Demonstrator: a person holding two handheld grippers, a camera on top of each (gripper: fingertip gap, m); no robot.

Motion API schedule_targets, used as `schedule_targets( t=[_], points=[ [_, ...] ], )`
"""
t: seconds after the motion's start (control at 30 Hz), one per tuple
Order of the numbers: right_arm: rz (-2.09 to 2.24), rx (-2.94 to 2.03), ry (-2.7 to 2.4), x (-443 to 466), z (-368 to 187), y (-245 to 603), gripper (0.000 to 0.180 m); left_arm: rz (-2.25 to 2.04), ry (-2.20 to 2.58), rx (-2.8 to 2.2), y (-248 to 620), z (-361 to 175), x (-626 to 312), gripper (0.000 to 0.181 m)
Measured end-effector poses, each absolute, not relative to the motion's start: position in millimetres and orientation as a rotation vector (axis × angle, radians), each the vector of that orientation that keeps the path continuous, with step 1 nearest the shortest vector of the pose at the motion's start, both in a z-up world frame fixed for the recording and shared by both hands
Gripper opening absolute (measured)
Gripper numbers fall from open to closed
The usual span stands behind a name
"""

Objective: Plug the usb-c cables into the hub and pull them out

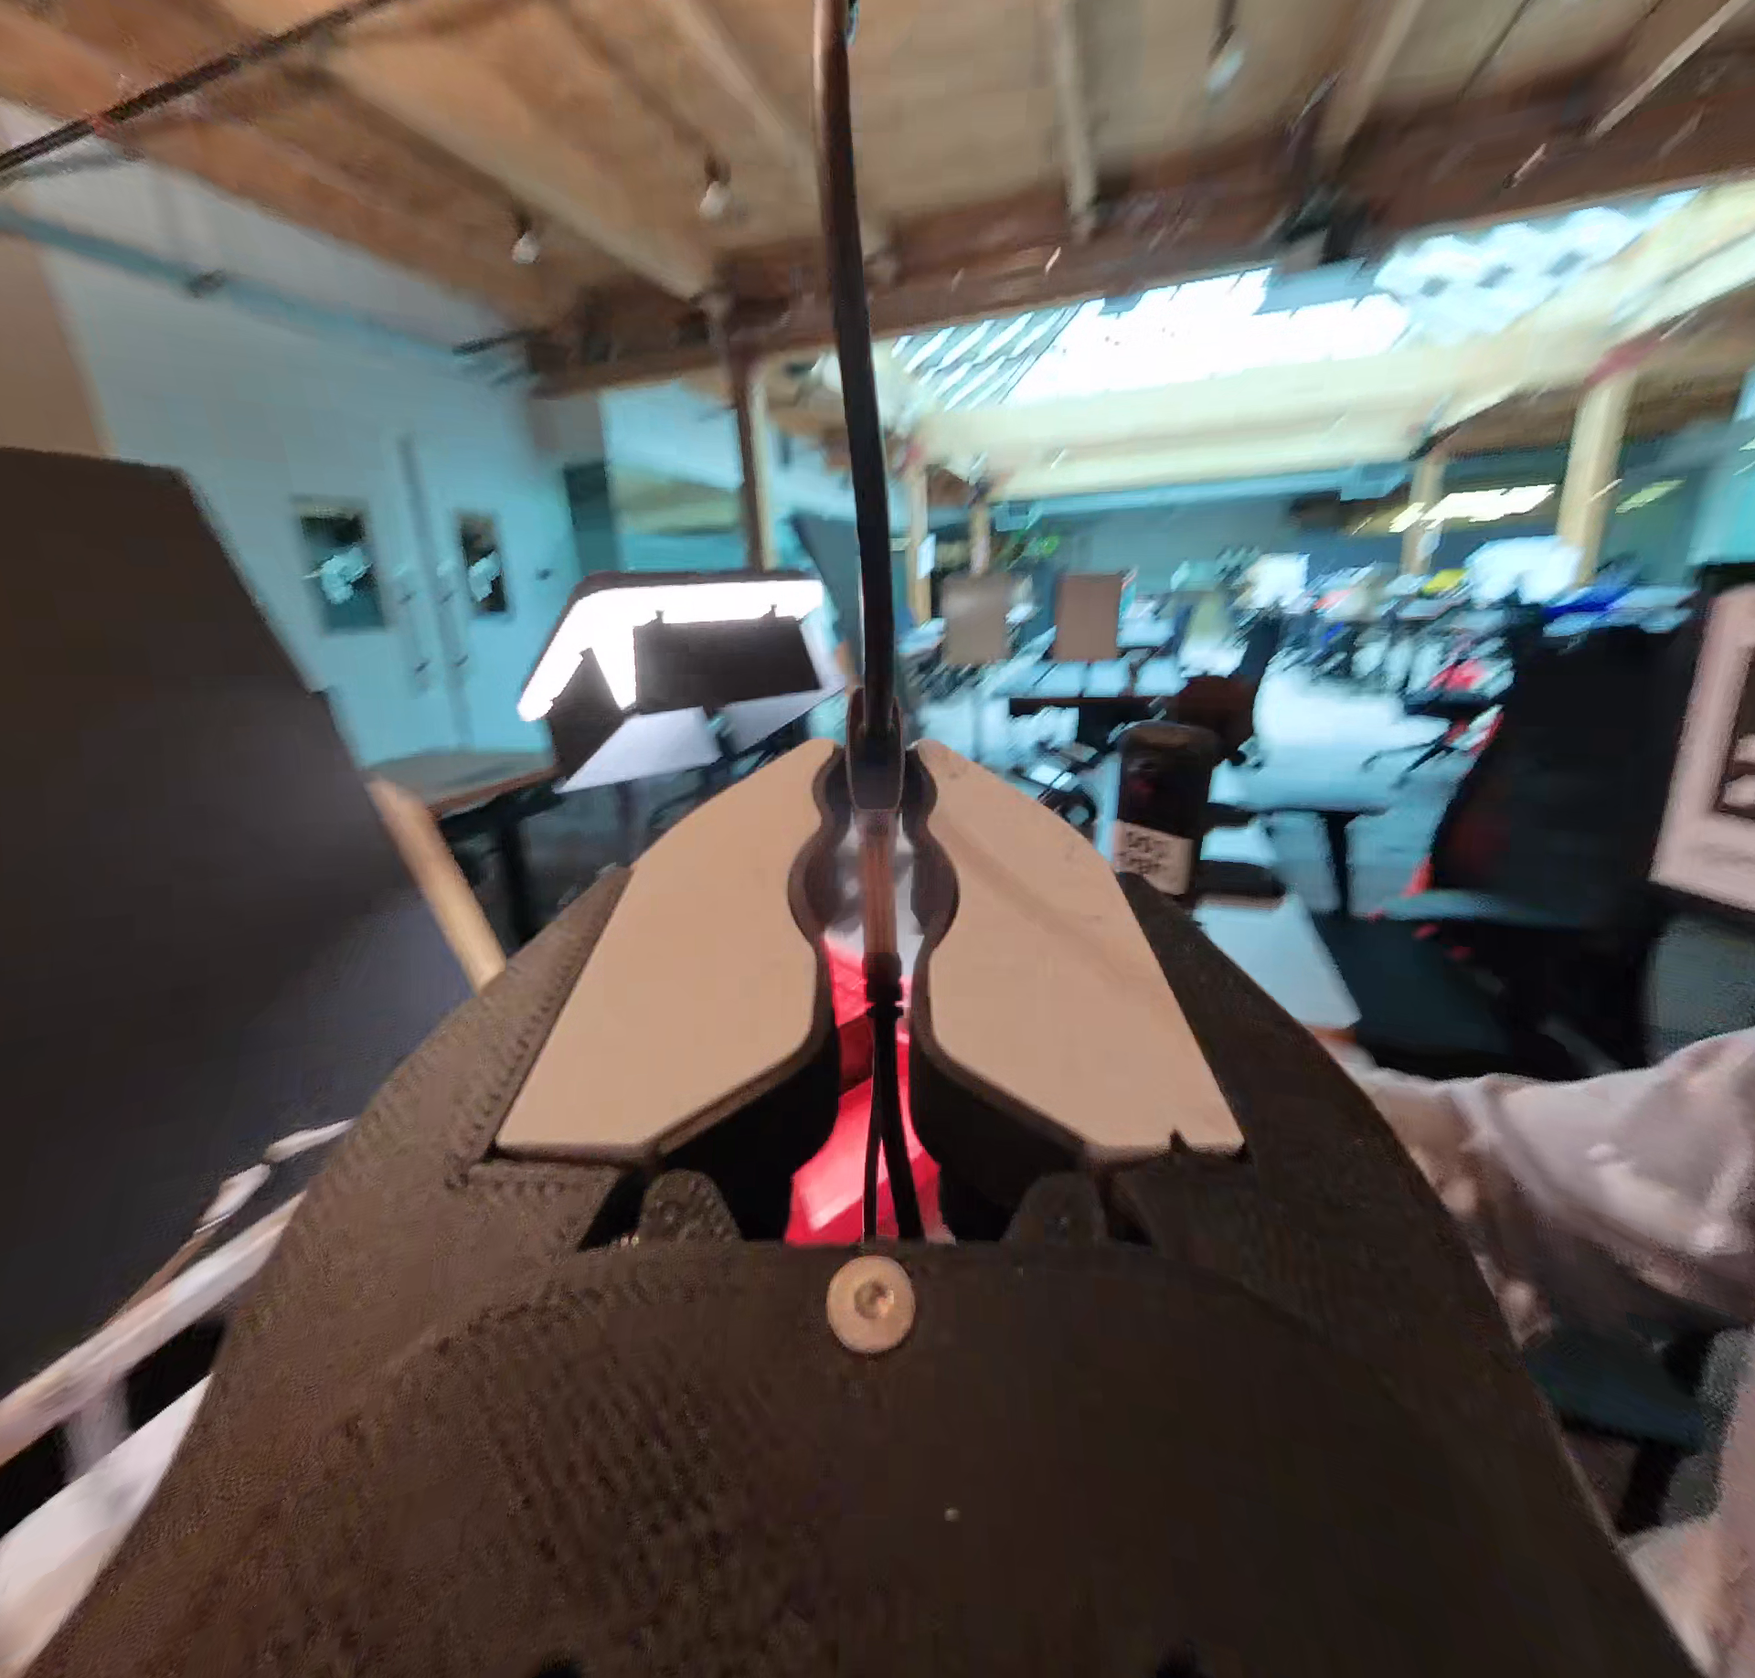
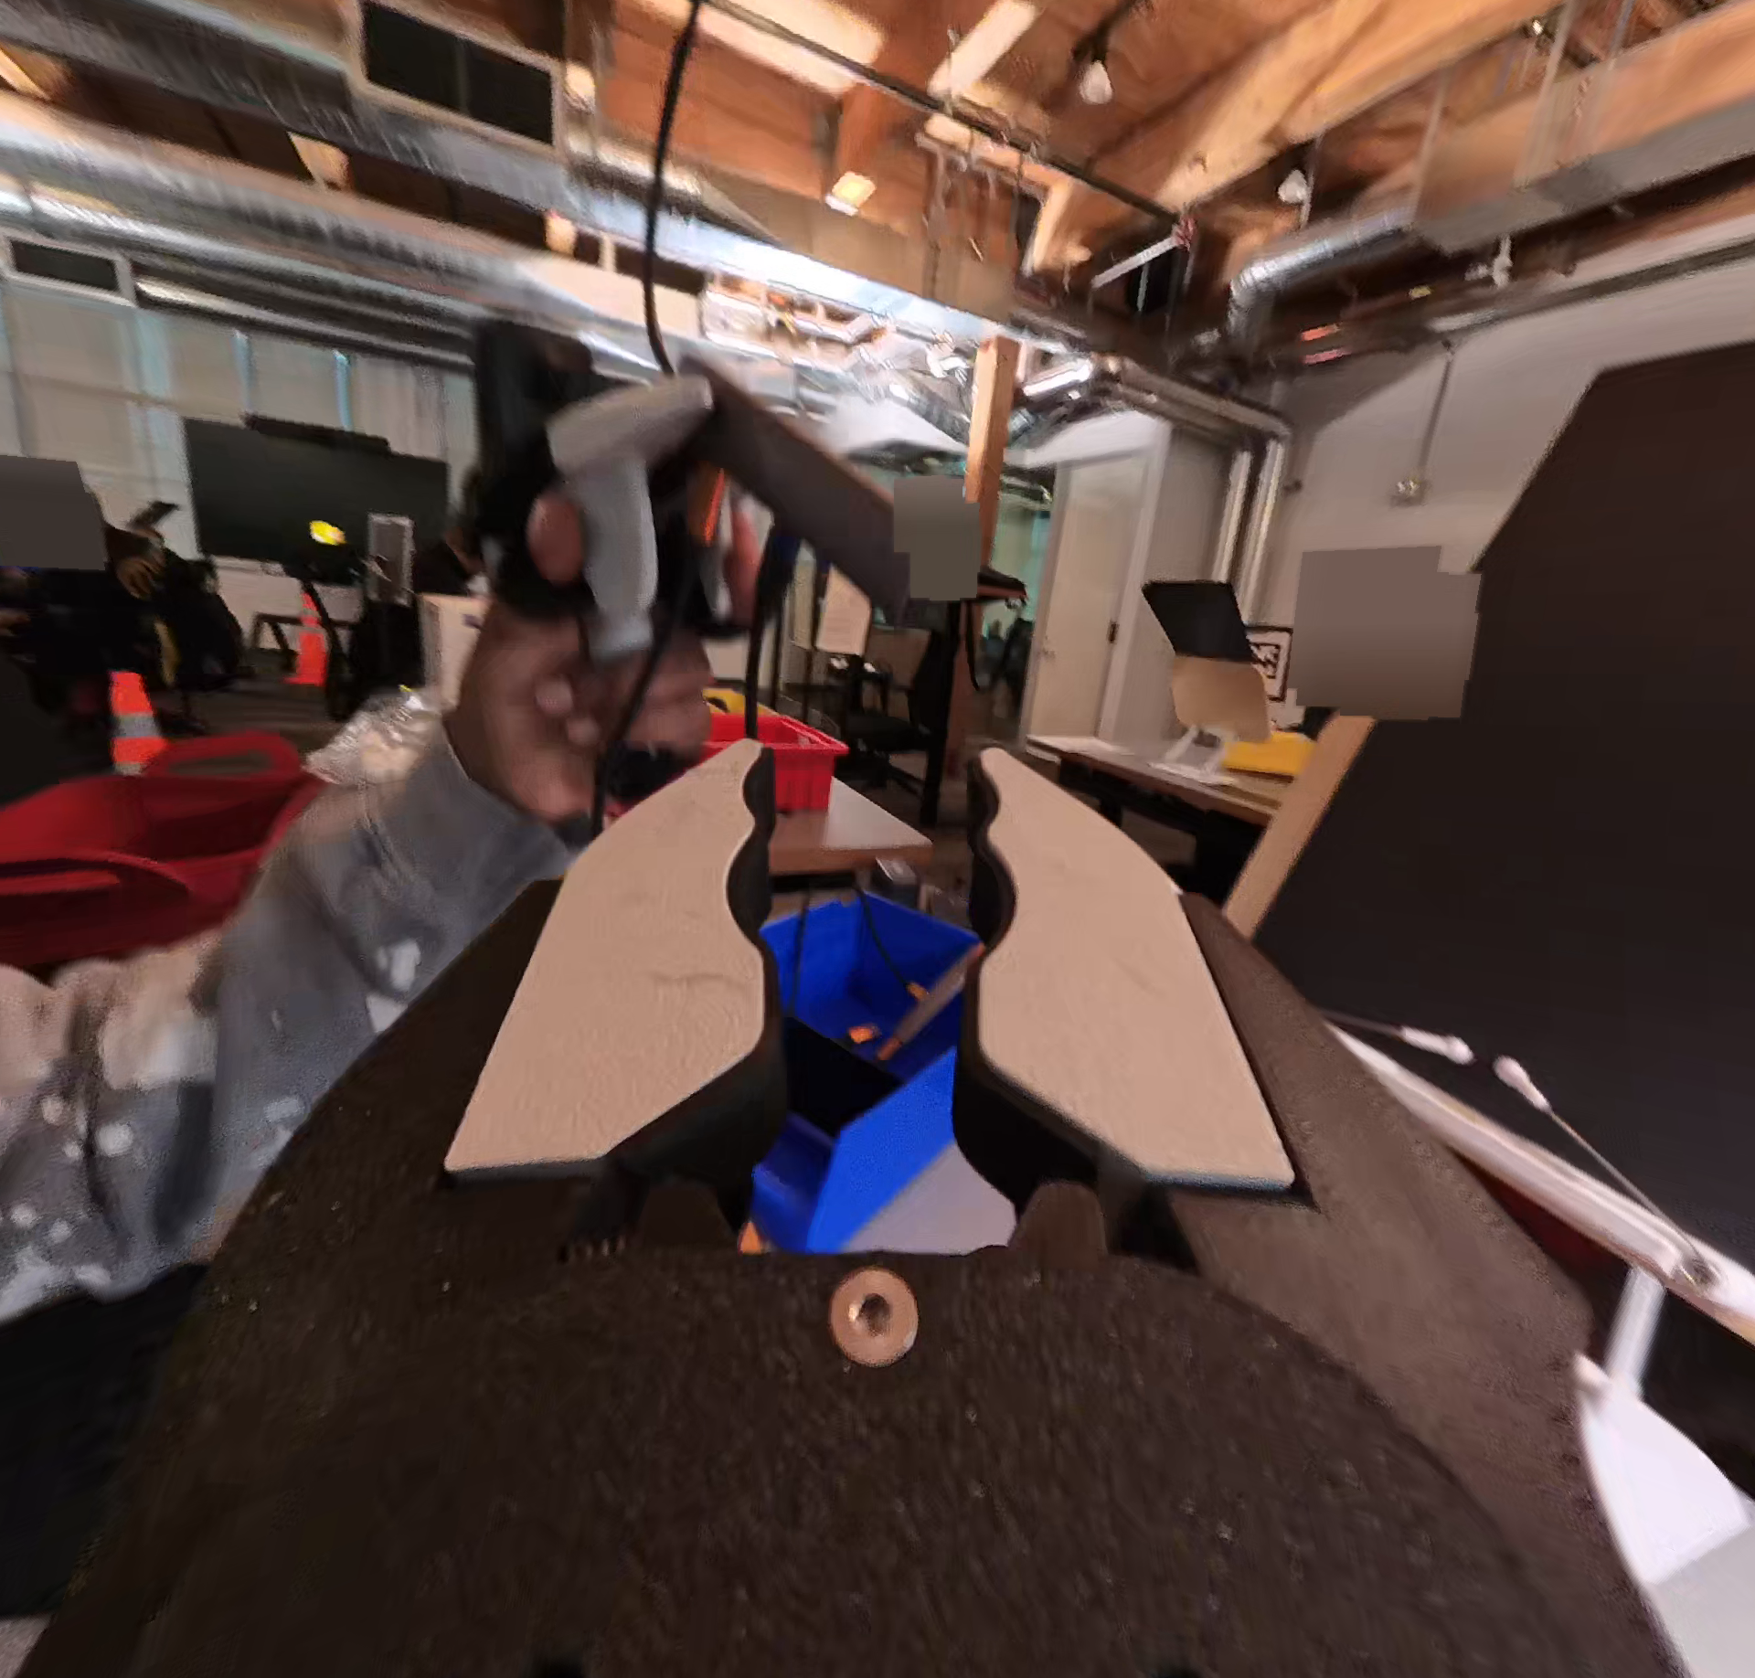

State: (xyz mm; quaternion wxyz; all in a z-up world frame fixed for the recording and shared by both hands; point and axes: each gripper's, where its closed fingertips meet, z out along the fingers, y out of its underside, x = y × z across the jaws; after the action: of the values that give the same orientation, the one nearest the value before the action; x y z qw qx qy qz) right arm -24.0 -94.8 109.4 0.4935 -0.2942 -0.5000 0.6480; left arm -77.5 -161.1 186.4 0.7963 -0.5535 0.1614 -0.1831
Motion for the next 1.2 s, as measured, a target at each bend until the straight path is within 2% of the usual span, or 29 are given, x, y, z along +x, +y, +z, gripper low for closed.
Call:
schedule_targets(
  t=[0.13,0.23,0.27,0.37,0.6,0.73,1.0,1.13,1.2],
  points=[
    [1.737,-0.664,-1.226,-16,119,-107,0.043,-0.629,0.351,-1.026,-157,166,-48,0.011],
    [1.885,-0.598,-1.232,-5,117,-116,0.026,-0.75,0.361,-1.034,-141,145,-34,0.01],
    [1.916,-0.591,-1.2,-2,119,-112,0.01,-0.788,0.36,-1.042,-136,141,-31,0.01],
    [1.893,-0.606,-1.237,-2,114,-105,0.01,-0.843,0.337,-1.056,-128,130,-33,0.01],
    [1.401,-0.794,-1.378,4,95,-58,0.01,-0.491,0.421,-1.626,-115,52,-74,0.022],
    [1.092,-0.917,-1.534,4,65,-36,0.01,-0.304,0.525,-1.722,-124,43,-64,0.02],
    [1.054,-0.833,-2.001,-5,0,-97,0.01,-0.068,0.803,-1.863,-91,-14,-19,0.034],
    [1.155,-0.794,-2.031,-5,-1,-111,0.01,-0.243,0.902,-1.86,-96,-31,1,0.012],
    [1.265,-0.764,-1.957,-5,12,-111,0.01,-0.31,0.871,-1.799,-95,-21,4,0.011]
  ],
)
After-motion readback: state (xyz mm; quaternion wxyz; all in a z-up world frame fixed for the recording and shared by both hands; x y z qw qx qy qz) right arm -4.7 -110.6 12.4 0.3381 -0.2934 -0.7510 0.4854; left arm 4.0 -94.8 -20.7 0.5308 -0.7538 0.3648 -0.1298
